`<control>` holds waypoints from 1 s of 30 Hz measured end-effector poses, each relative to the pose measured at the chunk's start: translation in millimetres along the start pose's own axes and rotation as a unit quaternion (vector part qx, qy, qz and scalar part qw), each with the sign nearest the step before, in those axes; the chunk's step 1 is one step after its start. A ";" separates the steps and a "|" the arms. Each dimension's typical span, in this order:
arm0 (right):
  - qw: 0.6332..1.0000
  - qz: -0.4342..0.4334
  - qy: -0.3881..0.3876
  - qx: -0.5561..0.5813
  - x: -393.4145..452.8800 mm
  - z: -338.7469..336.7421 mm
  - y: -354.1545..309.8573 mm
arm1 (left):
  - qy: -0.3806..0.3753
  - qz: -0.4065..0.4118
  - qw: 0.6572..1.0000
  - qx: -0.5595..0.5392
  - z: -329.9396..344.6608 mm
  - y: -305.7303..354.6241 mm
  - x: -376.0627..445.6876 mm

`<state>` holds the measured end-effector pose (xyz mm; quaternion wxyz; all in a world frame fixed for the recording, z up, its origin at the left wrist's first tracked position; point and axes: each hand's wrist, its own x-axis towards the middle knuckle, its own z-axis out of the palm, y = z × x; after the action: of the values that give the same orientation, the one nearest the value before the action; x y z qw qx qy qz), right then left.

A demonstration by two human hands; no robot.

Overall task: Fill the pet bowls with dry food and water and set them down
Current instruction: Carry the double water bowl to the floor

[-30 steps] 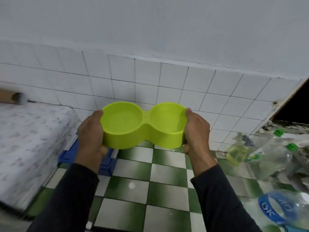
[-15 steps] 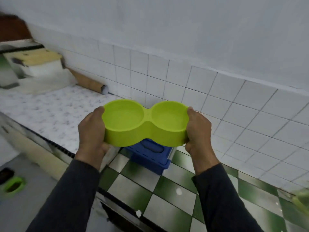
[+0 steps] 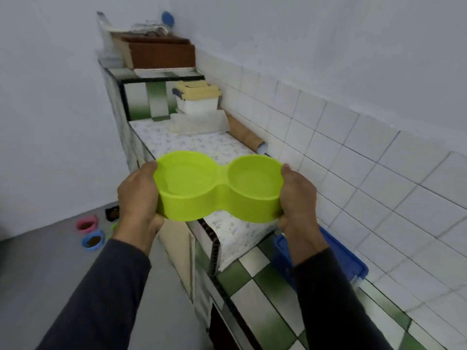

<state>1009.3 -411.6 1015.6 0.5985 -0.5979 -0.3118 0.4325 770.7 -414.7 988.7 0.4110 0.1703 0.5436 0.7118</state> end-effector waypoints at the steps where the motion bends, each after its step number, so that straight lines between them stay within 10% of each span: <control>1: 1.000 0.003 -0.013 -0.001 0.5 14.5 0.5 | 0.013 0.009 1.000 -0.003 -7.5 4.8 7.2; 30: 0.950 0.022 -0.303 -0.076 56.6 373.2 86.9 | 0.274 0.114 0.954 -0.043 -174.8 51.6 243.6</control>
<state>688.8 -202.5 955.6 0.4192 -0.4890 -0.4974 0.5812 482.4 -341.6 924.7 0.1694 0.0117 0.5815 0.7956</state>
